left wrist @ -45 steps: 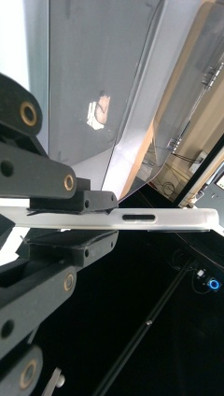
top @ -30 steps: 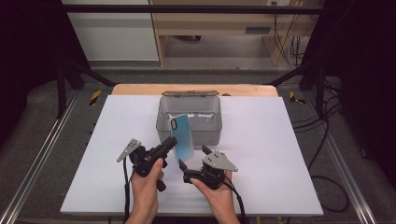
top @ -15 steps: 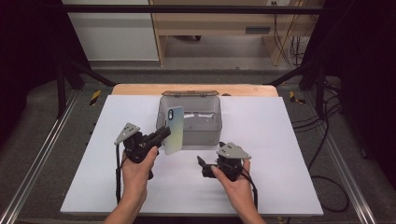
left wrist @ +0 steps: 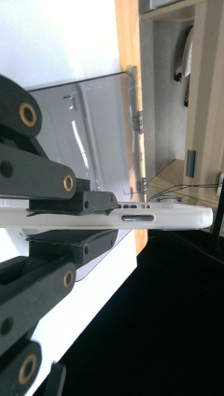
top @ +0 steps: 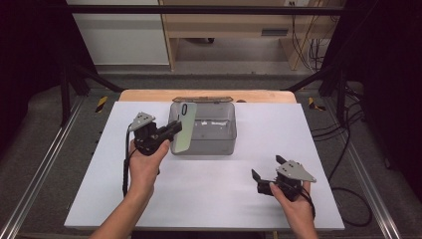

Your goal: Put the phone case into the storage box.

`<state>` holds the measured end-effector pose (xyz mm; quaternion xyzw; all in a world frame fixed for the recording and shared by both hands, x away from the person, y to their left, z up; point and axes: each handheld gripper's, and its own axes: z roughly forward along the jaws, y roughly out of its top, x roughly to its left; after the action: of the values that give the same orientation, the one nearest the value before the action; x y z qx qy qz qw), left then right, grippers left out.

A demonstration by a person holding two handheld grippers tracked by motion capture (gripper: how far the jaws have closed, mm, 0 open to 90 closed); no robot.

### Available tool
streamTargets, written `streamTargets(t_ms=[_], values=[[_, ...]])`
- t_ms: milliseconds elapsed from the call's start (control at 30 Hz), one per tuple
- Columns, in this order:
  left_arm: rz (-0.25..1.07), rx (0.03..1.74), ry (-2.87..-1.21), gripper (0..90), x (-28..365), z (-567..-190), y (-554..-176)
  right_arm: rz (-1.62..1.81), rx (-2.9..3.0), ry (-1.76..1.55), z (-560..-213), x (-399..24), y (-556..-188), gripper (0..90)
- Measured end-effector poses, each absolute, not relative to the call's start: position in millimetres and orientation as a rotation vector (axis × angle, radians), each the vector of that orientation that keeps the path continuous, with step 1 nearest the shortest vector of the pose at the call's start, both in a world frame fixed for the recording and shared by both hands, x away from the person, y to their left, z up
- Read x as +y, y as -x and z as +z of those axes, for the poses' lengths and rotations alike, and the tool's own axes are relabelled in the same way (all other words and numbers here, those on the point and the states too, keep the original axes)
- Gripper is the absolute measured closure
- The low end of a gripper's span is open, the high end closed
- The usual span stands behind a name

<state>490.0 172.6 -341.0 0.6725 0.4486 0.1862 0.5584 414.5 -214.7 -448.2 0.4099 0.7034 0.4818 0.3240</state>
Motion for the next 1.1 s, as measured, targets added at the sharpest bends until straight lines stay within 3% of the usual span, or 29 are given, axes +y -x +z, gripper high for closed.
streamTargets(t_ms=[767,1100], values=[[0.514,1.095,-1.701,81.2,165.2,-310.5,-539.6,1.280,1.645,-1.125,-451.9,-243.6,-407.7,5.1],[0.497,1.081,-1.813,81.1,171.1,-317.9,-559.5,1.269,1.646,-1.133,-452.5,-244.4,-407.8,5.2]])
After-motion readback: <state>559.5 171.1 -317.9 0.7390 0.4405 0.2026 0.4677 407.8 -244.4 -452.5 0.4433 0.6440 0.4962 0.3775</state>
